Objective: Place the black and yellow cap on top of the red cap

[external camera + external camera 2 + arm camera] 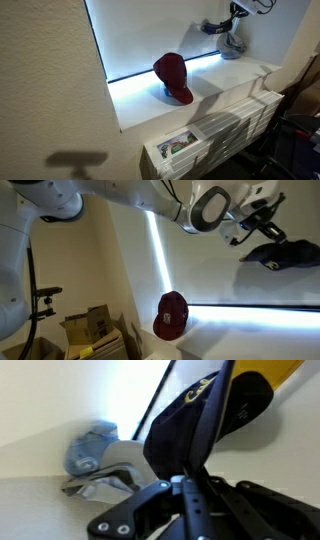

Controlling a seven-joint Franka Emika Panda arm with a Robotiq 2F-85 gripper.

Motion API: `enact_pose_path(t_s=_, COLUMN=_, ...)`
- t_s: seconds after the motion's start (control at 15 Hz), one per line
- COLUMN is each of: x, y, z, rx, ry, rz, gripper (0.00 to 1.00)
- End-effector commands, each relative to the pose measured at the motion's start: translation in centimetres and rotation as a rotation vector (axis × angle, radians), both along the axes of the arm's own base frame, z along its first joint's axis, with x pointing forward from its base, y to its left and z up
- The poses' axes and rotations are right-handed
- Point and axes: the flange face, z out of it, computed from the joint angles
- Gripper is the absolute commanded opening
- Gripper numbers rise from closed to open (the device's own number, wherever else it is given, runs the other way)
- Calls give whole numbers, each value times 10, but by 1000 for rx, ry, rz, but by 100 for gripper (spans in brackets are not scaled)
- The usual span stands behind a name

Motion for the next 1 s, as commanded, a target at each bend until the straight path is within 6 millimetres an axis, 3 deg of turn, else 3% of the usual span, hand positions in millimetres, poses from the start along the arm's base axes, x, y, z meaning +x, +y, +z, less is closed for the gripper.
enact_pose_path(t_s=0.0, x=-2, y=79, z=65, rx=-41, ry=-65, rz=188, gripper=1)
enact_pose_path(t_s=0.13, x=0, y=130, z=98, rx=-76, ry=-72, rz=314, gripper=1)
enact_pose_path(t_s=0.27, x=2, y=173, z=118, rx=-108, ry=-72, rz=432, gripper=1)
enact_pose_path(t_s=0.4, x=6, y=208, z=128, rx=-127, ry=-66, rz=551, gripper=1)
enact_pose_path(t_s=0.53, x=13, y=227, z=126, rx=-111, ry=-53, rz=666, gripper=1)
enact_pose_path(t_s=0.6, x=16, y=227, z=116, rx=-84, ry=-17, rz=673, gripper=31)
enact_pose_path(t_s=0.67, x=21, y=226, z=106, rx=-69, ry=3, rz=687, gripper=32)
enact_pose_path(t_s=0.93, x=23, y=188, z=47, rx=24, ry=83, rz=596, gripper=58)
